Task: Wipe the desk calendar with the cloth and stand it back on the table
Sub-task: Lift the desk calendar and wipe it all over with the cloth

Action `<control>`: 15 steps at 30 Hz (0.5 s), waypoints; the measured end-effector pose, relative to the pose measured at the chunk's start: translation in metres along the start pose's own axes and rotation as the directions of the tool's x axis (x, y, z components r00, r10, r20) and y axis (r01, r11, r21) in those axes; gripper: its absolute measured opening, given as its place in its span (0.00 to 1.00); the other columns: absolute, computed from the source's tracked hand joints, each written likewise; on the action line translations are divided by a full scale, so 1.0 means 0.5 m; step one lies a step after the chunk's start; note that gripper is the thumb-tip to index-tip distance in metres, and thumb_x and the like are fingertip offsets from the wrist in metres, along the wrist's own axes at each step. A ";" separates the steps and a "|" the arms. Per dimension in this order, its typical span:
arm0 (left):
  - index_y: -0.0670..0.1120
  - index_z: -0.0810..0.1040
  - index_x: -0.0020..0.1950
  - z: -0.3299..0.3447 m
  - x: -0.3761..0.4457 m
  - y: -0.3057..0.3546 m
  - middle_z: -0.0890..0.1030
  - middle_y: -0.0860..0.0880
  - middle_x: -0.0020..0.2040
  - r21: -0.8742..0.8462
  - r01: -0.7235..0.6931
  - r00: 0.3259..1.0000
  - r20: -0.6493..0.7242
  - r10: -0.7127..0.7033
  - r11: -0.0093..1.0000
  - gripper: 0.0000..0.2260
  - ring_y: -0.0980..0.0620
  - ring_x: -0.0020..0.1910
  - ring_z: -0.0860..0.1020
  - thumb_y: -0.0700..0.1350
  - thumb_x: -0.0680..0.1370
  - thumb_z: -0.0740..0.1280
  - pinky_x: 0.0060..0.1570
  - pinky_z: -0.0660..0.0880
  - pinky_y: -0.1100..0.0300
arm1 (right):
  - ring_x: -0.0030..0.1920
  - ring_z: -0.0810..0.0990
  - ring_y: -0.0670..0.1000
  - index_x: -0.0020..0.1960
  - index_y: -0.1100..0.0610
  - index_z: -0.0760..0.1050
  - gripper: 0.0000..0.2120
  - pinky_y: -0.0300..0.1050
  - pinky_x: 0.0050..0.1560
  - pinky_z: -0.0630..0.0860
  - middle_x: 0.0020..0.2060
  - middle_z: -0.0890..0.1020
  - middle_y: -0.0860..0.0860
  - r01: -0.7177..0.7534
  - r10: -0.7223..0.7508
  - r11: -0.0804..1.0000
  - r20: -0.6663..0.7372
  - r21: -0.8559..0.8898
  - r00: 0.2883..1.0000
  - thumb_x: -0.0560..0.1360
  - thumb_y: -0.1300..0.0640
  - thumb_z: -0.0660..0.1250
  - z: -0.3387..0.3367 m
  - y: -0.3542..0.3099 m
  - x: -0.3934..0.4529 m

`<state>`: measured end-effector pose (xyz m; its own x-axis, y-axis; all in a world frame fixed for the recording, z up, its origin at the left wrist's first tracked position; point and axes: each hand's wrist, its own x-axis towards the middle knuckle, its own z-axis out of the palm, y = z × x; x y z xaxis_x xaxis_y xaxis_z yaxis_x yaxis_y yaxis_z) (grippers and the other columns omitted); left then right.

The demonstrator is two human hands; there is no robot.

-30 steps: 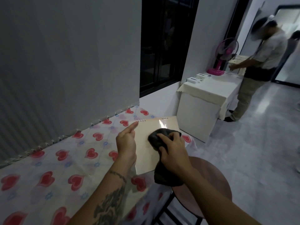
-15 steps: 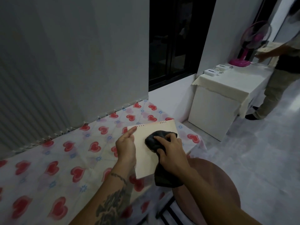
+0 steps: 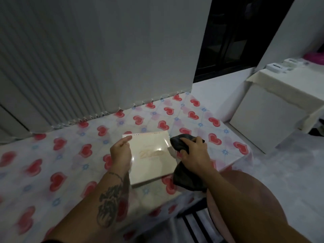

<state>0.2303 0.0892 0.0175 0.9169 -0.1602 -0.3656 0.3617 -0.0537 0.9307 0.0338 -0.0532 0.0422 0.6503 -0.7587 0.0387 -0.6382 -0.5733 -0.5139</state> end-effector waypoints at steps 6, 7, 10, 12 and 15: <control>0.52 0.86 0.47 -0.041 0.085 -0.036 0.83 0.49 0.47 0.215 -0.054 0.998 0.027 0.049 0.975 0.18 0.57 0.35 0.77 0.34 0.77 0.59 0.24 0.69 0.76 | 0.61 0.66 0.63 0.72 0.48 0.67 0.24 0.58 0.61 0.70 0.63 0.67 0.58 -0.089 0.097 0.994 0.118 -0.065 0.988 0.76 0.52 0.63 0.073 0.006 0.014; 0.50 0.85 0.51 -0.045 0.094 -0.044 0.83 0.47 0.49 0.264 -0.075 0.996 0.061 0.061 0.961 0.17 0.58 0.35 0.76 0.34 0.78 0.60 0.25 0.68 0.78 | 0.61 0.66 0.63 0.72 0.49 0.67 0.24 0.58 0.60 0.70 0.63 0.67 0.58 -0.097 0.105 0.993 0.127 -0.068 0.986 0.76 0.52 0.63 0.086 0.005 0.014; 0.46 0.84 0.57 -0.048 0.111 -0.063 0.82 0.48 0.55 0.408 -0.141 0.986 0.141 0.090 0.902 0.14 0.59 0.37 0.75 0.35 0.78 0.63 0.28 0.64 0.83 | 0.61 0.66 0.62 0.72 0.49 0.67 0.24 0.58 0.58 0.72 0.63 0.67 0.58 -0.111 0.120 0.991 0.140 -0.070 0.983 0.76 0.52 0.64 0.117 0.002 0.012; 0.46 0.83 0.58 -0.048 0.118 -0.064 0.82 0.48 0.58 0.504 -0.181 0.979 0.176 0.104 0.845 0.14 0.55 0.45 0.76 0.36 0.78 0.64 0.34 0.63 0.83 | 0.61 0.66 0.62 0.72 0.49 0.67 0.24 0.58 0.57 0.73 0.63 0.67 0.58 -0.117 0.128 0.990 0.135 -0.082 0.983 0.76 0.52 0.64 0.129 0.000 0.012; 0.45 0.82 0.61 -0.048 0.129 -0.060 0.81 0.45 0.62 0.625 -0.195 0.979 0.174 0.108 0.756 0.16 0.47 0.57 0.78 0.36 0.76 0.64 0.49 0.65 0.71 | 0.61 0.65 0.62 0.71 0.49 0.67 0.24 0.59 0.58 0.73 0.63 0.67 0.58 -0.147 0.157 0.985 0.122 -0.086 0.980 0.76 0.52 0.64 0.138 0.001 0.014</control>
<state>0.2827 0.1039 -0.0345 0.9071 -0.3344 -0.2556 -0.0105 -0.6250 0.7805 0.0665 -0.0376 -0.0167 0.5878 -0.7955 -0.1474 -0.7598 -0.4803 -0.4382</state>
